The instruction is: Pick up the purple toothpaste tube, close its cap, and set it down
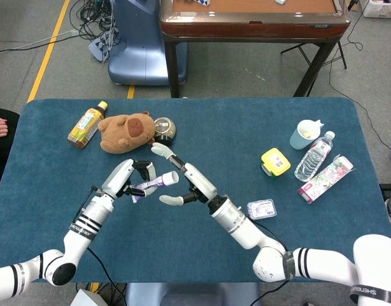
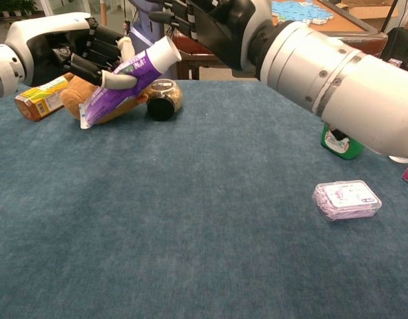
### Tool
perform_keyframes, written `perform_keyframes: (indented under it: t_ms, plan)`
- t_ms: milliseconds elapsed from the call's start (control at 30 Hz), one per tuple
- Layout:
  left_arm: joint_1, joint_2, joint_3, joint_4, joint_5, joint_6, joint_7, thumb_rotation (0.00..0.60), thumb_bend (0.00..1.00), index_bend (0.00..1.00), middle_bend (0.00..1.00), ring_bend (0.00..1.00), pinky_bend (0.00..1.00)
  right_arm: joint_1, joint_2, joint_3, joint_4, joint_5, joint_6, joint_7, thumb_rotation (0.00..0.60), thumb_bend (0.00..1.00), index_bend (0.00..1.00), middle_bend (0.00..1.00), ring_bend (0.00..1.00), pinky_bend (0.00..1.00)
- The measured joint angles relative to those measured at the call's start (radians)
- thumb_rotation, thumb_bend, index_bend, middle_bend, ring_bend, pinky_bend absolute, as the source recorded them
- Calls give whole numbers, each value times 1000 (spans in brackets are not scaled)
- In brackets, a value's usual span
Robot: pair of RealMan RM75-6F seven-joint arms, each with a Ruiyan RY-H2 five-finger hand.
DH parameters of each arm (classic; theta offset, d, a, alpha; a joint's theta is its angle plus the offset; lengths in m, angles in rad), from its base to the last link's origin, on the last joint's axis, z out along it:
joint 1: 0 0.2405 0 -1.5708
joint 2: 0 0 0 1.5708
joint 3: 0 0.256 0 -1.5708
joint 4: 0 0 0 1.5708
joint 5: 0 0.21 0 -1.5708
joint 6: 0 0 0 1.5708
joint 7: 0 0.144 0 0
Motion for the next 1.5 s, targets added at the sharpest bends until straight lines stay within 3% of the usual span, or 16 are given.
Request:
perform_keyframes:
  t_ms: [567,967,1500]
  plan:
    - [2,6,38,38,23,-18,34,600,341,667,732,497,481,-45,138,-14,-60,5,19,-68,372,0,0,0,0,0]
    - [-15,16,110,98,105,-56,120,600,340,610,712,466,481,-77,271,-53,-99,13,-4,-225,373,0,0,0,0,0]
    - [-22,-63,195,249,200,-4,439,600,339,515,663,447,481,-151,367,-107,-118,41,14,-340,373,0,0,0,0,0]
